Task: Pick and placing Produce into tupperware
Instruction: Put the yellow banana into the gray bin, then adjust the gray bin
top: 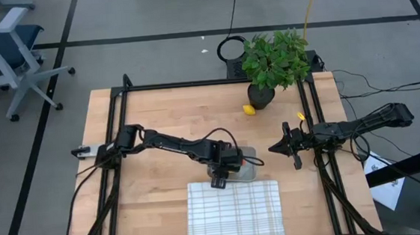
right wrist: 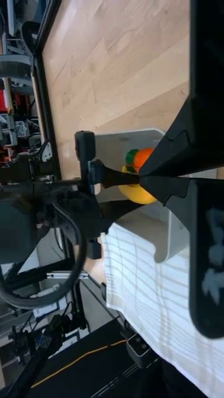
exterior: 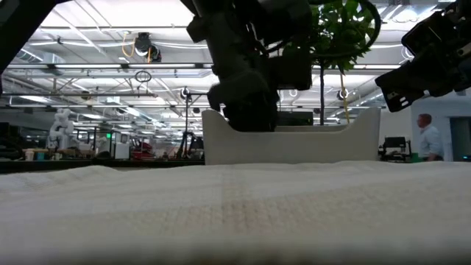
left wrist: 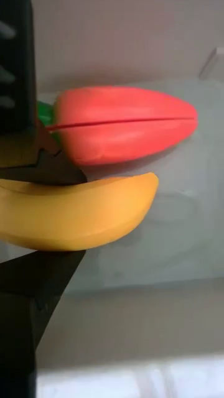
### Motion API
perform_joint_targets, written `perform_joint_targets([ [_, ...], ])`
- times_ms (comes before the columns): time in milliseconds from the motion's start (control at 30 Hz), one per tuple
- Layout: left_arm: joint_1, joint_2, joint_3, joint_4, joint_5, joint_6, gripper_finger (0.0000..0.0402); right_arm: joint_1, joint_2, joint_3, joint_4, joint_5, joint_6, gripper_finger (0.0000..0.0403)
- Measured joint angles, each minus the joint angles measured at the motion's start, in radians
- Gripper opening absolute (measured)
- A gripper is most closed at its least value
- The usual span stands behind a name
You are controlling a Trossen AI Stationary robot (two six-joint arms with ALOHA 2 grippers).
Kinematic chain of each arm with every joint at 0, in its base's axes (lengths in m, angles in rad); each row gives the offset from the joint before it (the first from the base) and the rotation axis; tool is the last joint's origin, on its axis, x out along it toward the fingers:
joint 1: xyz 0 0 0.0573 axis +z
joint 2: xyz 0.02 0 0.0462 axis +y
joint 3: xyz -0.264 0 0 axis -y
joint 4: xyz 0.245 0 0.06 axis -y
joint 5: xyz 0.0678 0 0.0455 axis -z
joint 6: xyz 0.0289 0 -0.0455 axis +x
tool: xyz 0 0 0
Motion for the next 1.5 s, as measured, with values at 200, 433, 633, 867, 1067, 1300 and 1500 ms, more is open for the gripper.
perform_joint_targets([
  [200, 0.001, 0.001, 0.0, -0.003, 0.0, 0.006, 0.0147, 0.0, 0.0, 0.0, 0.0, 0.0, 0.0, 0.0],
  [433, 0.0, 0.001, 0.0, 0.003, 0.0, 0.005, 0.0153, 0.0, 0.0, 0.0, 0.001, 0.0, 0.0, 0.0],
  [633, 0.0, 0.001, 0.0, 0.002, 0.0, 0.004, 0.0194, 0.0, 0.0, 0.0, 0.001, 0.0, 0.0, 0.0],
  [867, -0.001, -0.006, 0.0, 0.0, 0.002, 0.009, 0.0215, 0.0, 0.0, 0.0, 0.001, 0.0, 0.0, 0.0],
  [1067, -0.004, -0.049, 0.037, -0.059, -0.013, 0.016, 0.0216, 0.0, 0.0, 0.0, 0.002, 0.0, 0.0, 0.0],
  [1300, -0.003, -0.05, 0.18, -0.242, -0.059, 0.028, 0.0216, 0.0, 0.0, 0.0, 0.003, 0.0, 0.001, 0.0],
  [1500, -0.003, -0.05, 0.284, -0.351, -0.153, 0.094, 0.0184, 0.0, 0.0, 0.0, 0.002, 0.0, 0.004, 0.0],
])
